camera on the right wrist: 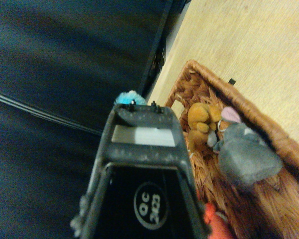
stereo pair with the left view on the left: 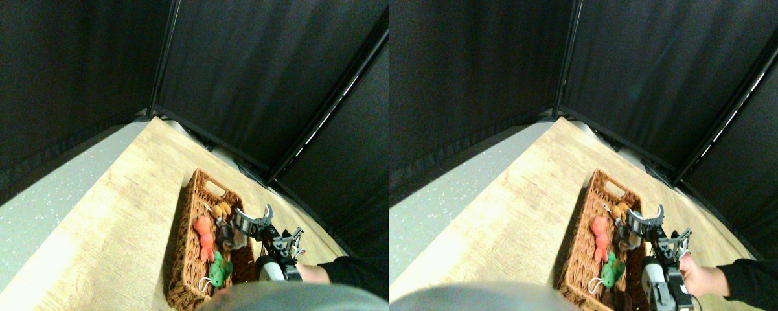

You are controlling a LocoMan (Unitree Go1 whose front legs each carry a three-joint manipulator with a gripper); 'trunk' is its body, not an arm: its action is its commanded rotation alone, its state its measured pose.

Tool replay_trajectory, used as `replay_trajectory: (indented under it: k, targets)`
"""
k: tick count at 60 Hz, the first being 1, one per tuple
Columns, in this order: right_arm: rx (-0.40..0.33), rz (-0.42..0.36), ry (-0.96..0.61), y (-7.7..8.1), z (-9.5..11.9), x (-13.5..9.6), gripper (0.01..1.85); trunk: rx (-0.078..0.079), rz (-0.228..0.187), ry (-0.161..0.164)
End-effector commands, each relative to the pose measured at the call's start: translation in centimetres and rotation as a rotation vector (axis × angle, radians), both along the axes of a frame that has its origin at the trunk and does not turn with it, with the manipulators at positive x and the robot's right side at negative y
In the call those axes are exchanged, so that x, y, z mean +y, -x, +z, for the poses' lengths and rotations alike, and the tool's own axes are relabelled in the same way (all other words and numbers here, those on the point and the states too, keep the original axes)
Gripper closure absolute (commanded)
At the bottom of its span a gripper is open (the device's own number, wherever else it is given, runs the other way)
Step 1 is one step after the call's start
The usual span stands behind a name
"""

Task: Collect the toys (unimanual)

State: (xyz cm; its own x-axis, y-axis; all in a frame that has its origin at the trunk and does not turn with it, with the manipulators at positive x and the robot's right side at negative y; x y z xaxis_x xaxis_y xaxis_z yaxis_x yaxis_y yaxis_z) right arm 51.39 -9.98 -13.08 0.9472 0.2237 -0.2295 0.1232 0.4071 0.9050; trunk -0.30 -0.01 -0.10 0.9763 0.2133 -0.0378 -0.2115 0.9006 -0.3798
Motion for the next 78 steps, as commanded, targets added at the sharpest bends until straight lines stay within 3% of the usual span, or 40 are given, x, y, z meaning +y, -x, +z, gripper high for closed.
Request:
replay_trajectory:
  k: [1, 8, 15, 28, 36, 47, 61, 78]
  targets:
    - [-0.042, -0.011, -0.013, -0.2, 0.9, -0.2, 0.87, 0.019, -0.002, -0.012]
    - [-0.08, -0.049, -0.025, -0.5, 1.2, -2.0, 1.04, 0.023, -0.019, -0.032]
    - [-0.113, -0.134, -0.015, -0.9, 1.5, -4.5, 1.19, 0.027, -0.041, -0.06]
    - [-0.182, -0.336, 0.069, -0.7, 2.2, -9.7, 1.17, 0.035, -0.095, -0.112]
    - [-0.216, -0.373, 0.048, -0.1, 2.2, -12.0, 1.25, 0.042, -0.121, -0.137]
    - [-0.189, -0.44, -0.033, 1.4, 0.8, -13.1, 1.2, 0.054, -0.127, -0.145]
    - [-0.131, -0.435, -0.095, 3.2, -1.6, -13.6, 1.18, 0.065, -0.118, -0.135]
    - [-0.039, -0.468, -0.149, 4.5, -4.9, -13.4, 1.2, 0.057, -0.1, -0.116]
